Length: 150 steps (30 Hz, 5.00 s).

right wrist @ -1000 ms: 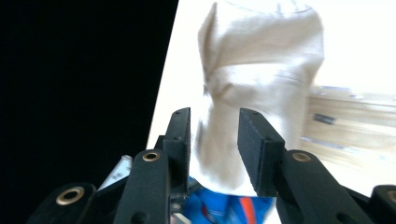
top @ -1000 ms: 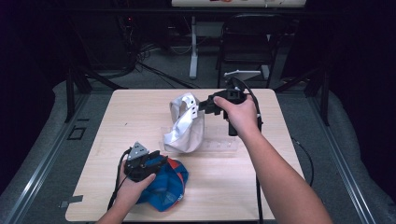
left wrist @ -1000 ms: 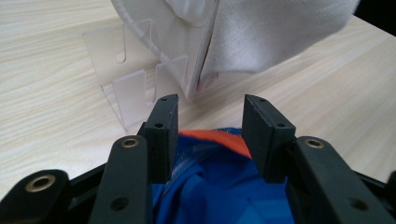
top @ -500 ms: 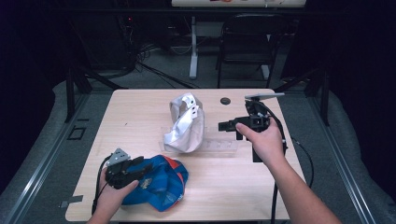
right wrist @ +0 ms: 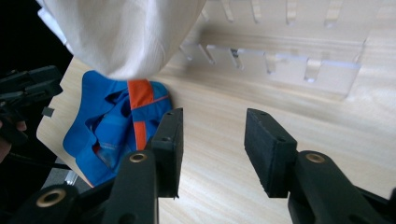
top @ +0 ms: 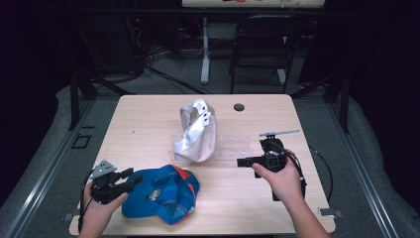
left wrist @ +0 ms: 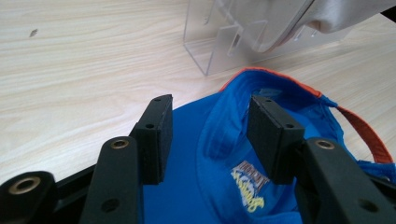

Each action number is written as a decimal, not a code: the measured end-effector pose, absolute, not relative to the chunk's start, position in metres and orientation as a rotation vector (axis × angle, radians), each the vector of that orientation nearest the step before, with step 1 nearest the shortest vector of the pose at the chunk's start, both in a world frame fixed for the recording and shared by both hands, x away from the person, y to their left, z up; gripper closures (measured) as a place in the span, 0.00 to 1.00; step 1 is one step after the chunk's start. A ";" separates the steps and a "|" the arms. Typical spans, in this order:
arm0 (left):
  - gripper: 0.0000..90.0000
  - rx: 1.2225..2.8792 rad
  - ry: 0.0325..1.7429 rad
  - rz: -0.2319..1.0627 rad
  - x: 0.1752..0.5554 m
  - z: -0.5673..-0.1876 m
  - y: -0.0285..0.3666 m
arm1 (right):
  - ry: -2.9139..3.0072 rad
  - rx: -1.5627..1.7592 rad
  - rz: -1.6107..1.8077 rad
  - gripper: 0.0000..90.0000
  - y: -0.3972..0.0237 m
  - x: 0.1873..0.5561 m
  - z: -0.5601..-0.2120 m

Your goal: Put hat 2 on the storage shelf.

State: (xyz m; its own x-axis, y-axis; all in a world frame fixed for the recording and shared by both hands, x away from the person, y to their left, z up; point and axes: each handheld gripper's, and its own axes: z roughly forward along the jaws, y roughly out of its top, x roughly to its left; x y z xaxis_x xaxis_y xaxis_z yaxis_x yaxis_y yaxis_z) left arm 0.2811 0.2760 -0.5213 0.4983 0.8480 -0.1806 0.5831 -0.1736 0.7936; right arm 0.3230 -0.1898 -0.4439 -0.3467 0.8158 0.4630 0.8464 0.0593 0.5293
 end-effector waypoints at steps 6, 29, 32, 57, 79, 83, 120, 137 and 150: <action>0.56 1.864 1.213 0.414 0.277 -0.533 0.282 | -2.218 -1.772 -1.214 0.68 -0.189 0.307 -0.468; 0.57 1.888 1.236 0.411 0.268 -0.552 0.287 | -2.203 -1.660 -1.184 0.69 -0.152 0.295 -0.541; 0.57 1.871 1.257 0.420 0.264 -0.553 0.292 | -2.093 -1.620 -1.232 0.69 -0.146 0.300 -0.543; 0.57 1.819 1.353 0.471 0.239 -0.555 0.318 | -2.108 -1.348 -1.067 0.65 -0.074 0.326 -0.565; 0.57 1.837 1.343 0.467 0.242 -0.555 0.315 | -1.968 -1.315 -1.083 0.87 -0.083 0.320 -0.563; 0.57 1.838 1.338 0.468 0.243 -0.555 0.314 | -1.945 -1.341 -1.103 0.87 -0.096 0.319 -0.556; 0.57 1.903 1.261 0.422 0.264 -0.555 0.298 | -1.892 -1.609 -1.031 0.87 -0.222 0.304 -0.490; 0.57 1.918 1.253 0.415 0.265 -0.557 0.296 | -1.822 -1.601 -1.052 0.87 -0.236 0.317 -0.423; 0.57 1.917 1.258 0.422 0.268 -0.558 0.297 | -1.763 -1.589 -1.070 0.87 -0.239 0.325 -0.393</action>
